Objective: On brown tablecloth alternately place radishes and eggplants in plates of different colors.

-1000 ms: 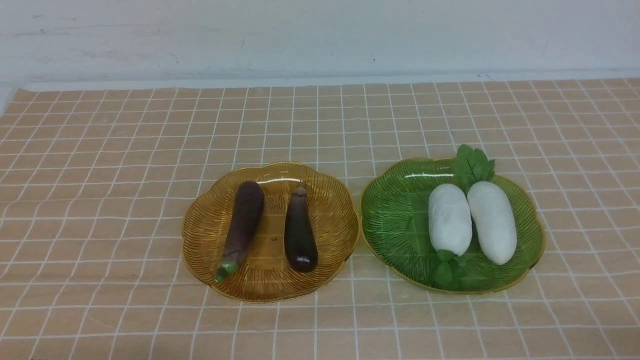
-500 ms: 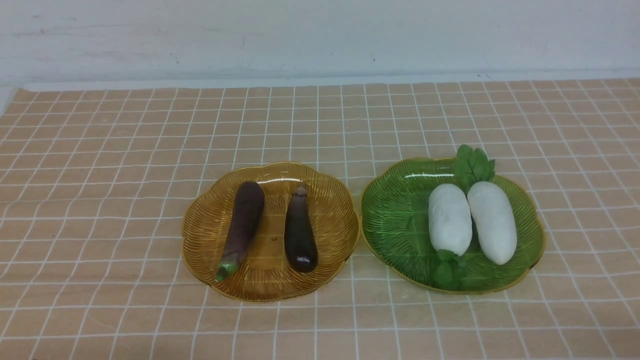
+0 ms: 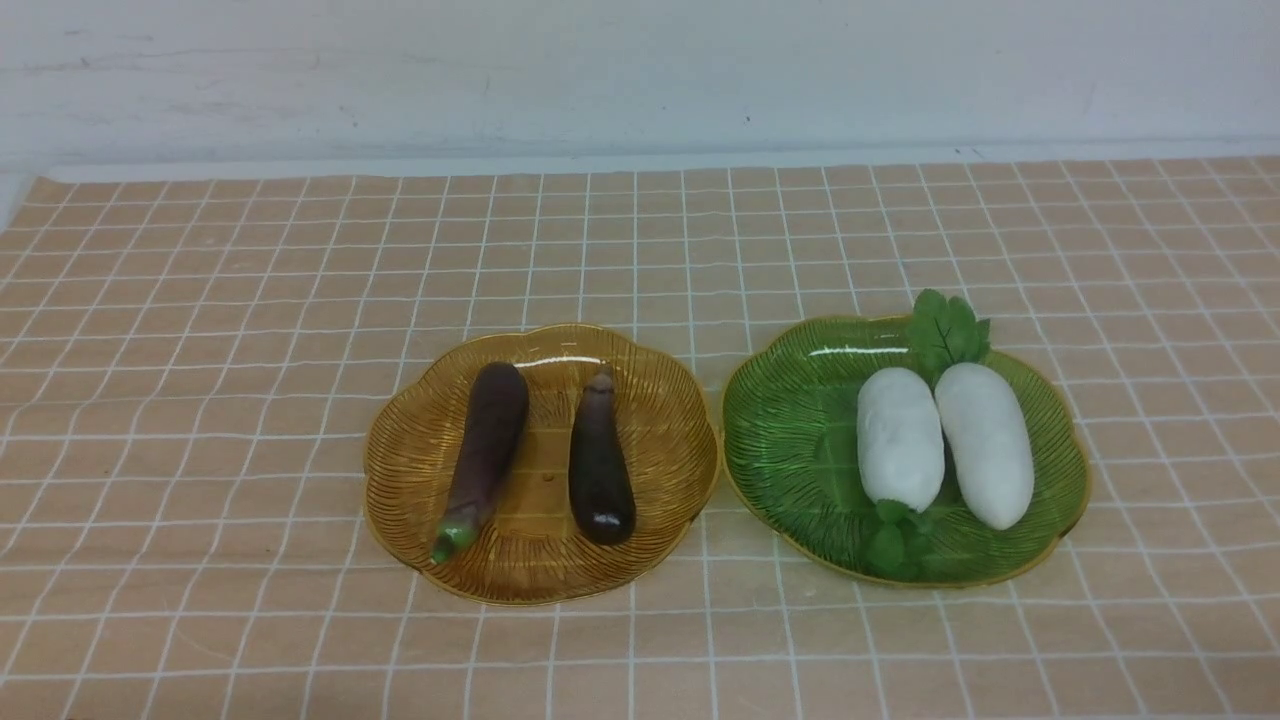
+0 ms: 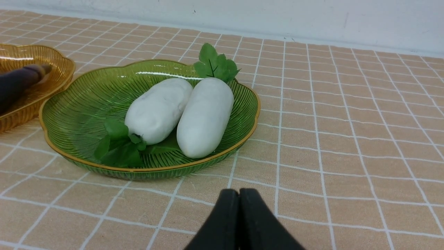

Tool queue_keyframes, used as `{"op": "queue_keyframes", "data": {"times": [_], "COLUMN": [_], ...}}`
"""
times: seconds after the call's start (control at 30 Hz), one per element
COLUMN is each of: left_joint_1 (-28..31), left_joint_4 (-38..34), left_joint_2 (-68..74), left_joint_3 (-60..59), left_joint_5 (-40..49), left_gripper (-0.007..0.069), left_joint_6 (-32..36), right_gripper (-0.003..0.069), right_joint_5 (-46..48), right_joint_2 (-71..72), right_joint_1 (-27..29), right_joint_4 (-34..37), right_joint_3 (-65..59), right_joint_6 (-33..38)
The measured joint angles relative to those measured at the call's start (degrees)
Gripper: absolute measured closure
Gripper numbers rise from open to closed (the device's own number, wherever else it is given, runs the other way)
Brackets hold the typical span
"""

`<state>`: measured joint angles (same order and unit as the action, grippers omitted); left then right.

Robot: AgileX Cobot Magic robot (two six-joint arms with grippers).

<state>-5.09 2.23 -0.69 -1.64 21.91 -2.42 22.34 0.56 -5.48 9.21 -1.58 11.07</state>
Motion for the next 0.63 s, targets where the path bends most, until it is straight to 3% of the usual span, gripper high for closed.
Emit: {"op": "queue_keyframes", "data": {"times": [0.63], "left_joint_1": [0.00], "left_joint_4": [0.00], "left_joint_2": [0.00], "left_joint_3": [0.00], "left_joint_5": [0.00], "left_gripper": [0.0628], "left_joint_6": [0.00], "right_gripper": [0.0674], "right_joint_5": [0.00], "right_joint_2": [0.00], "right_joint_1": [0.00], "right_joint_4": [0.00], "right_joint_3": [0.00], "right_joint_6": [-0.53]}}
